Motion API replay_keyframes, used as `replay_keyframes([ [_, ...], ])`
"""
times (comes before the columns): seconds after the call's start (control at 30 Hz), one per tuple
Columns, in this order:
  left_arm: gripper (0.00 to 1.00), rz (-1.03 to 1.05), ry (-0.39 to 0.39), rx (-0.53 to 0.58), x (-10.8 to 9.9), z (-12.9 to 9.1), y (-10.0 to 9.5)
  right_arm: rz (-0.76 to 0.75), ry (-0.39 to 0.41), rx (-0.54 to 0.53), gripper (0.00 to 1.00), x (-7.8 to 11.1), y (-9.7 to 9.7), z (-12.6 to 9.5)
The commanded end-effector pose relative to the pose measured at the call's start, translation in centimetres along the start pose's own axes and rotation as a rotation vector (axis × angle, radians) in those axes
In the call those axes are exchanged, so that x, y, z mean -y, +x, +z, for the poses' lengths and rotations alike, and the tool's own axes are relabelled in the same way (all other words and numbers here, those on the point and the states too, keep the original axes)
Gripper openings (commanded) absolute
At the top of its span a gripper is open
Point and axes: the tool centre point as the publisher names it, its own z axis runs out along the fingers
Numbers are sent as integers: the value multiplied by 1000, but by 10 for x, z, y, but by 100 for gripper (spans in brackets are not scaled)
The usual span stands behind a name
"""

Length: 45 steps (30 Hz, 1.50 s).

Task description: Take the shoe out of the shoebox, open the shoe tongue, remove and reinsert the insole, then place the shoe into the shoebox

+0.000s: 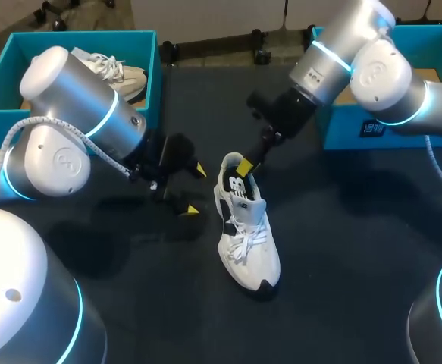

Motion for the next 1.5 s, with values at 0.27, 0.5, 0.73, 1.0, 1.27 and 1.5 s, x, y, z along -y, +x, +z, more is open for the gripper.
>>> replay_keyframes([
  [0.27, 100, -2, -5, 5, -2, -11, 2, 53, -72, 84, 42, 10, 16, -24],
  [0.5, 100, 0, -15, 8, 3, -23, 0, 112, -121, 139, 0, 12, 19, -28],
  [0.73, 100, 19, -17, -5, 8, -41, -3, 157, -185, 195, 0, 12, 20, -31],
  [1.0, 100, 45, -24, -66, 11, -61, -4, 157, -185, 195, 0, 12, 20, -31],
  [1.27, 100, 41, -57, -49, 10, -98, -12, 237, -242, 307, 0, 7, 15, -28],
  [1.5, 100, 65, -64, -68, 10, -124, -25, 393, -345, 515, 0, 3, 15, -25],
])
